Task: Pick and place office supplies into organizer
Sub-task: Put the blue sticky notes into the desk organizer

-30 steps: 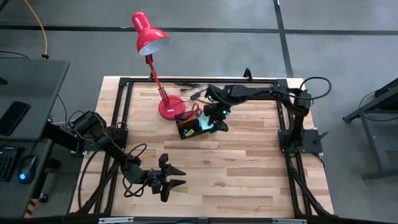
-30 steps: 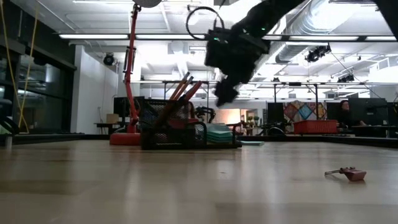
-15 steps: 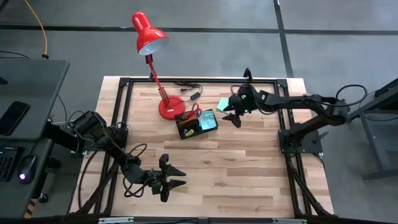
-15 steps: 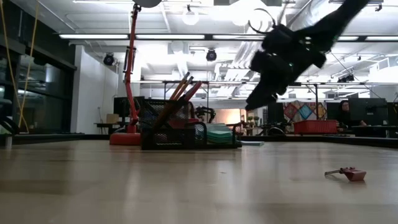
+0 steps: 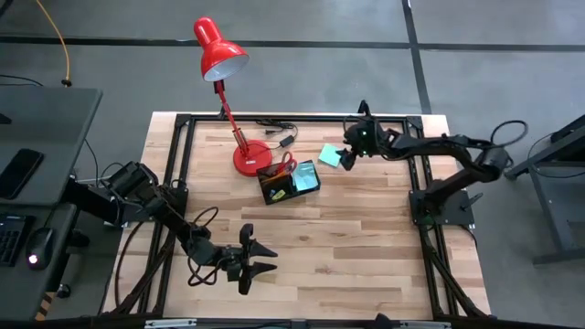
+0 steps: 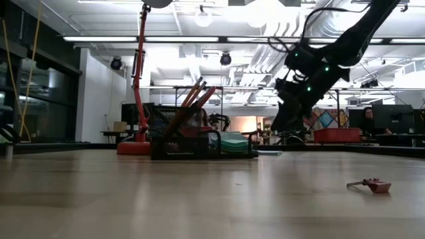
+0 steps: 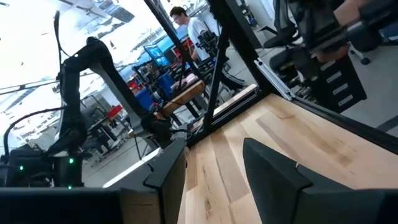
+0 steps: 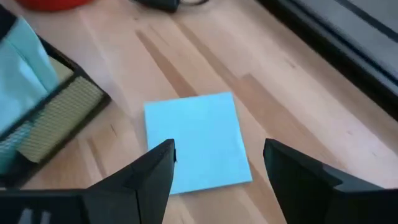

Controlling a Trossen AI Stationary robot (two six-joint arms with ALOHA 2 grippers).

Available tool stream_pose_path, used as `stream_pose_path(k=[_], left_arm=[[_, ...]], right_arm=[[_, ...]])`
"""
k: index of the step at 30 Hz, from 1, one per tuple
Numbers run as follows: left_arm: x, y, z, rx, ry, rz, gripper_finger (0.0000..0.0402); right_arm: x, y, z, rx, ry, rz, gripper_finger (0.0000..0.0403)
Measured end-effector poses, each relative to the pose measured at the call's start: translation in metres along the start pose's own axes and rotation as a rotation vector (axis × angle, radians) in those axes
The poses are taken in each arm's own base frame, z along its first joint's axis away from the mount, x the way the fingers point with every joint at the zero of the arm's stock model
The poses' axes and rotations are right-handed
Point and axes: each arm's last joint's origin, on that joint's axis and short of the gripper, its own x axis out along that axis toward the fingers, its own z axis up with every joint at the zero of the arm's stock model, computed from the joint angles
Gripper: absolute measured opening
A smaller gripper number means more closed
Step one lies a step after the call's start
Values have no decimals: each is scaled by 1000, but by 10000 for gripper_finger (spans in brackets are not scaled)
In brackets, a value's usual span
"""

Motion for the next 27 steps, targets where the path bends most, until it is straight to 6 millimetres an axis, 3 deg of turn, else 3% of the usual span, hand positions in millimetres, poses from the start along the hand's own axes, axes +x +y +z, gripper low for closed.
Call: stream_pose_path(k=[5, 14, 27], left_arm=[[0, 0, 0, -2, -1, 2, 152], [0, -1, -2, -4, 19, -11, 152], [0, -2, -3, 2, 31, -13, 152]], right_arm=[[17, -1, 4, -67, 74, 0, 234], [40, 23, -5, -231, 245, 6, 233], [41, 48, 9, -314, 235, -13, 229]])
